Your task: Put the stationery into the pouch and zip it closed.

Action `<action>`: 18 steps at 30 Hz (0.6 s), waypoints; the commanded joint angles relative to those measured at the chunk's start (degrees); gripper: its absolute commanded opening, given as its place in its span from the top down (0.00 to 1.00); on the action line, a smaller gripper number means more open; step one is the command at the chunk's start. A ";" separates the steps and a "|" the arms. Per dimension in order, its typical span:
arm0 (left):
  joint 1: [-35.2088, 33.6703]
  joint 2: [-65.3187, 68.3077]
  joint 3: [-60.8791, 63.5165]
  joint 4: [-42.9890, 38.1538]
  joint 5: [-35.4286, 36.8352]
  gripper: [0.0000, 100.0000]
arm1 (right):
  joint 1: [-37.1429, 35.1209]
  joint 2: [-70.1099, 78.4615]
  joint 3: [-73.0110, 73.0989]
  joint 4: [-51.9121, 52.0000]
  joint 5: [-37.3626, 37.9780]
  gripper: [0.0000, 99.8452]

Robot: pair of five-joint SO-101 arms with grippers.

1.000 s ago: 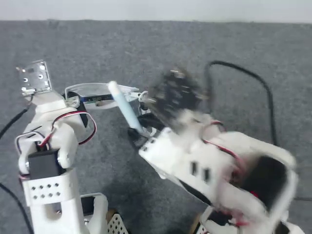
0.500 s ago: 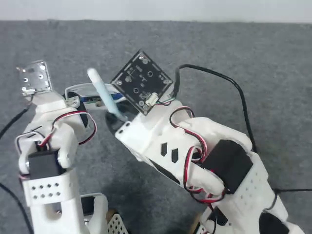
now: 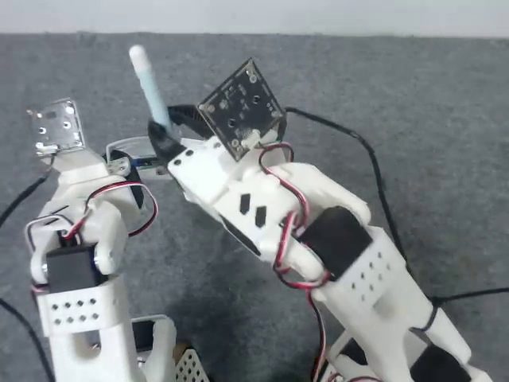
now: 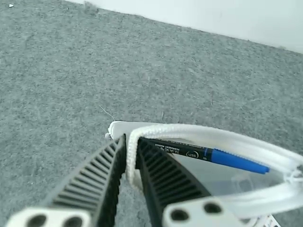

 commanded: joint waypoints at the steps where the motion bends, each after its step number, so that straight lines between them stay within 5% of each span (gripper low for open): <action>1: 0.88 0.88 0.31 -0.70 -0.35 0.99 | 2.33 -1.01 2.99 -8.92 -0.53 0.99; 18: 0.88 0.88 1.10 -0.97 -0.44 0.99 | 5.41 -1.01 36.40 -51.82 -0.09 0.99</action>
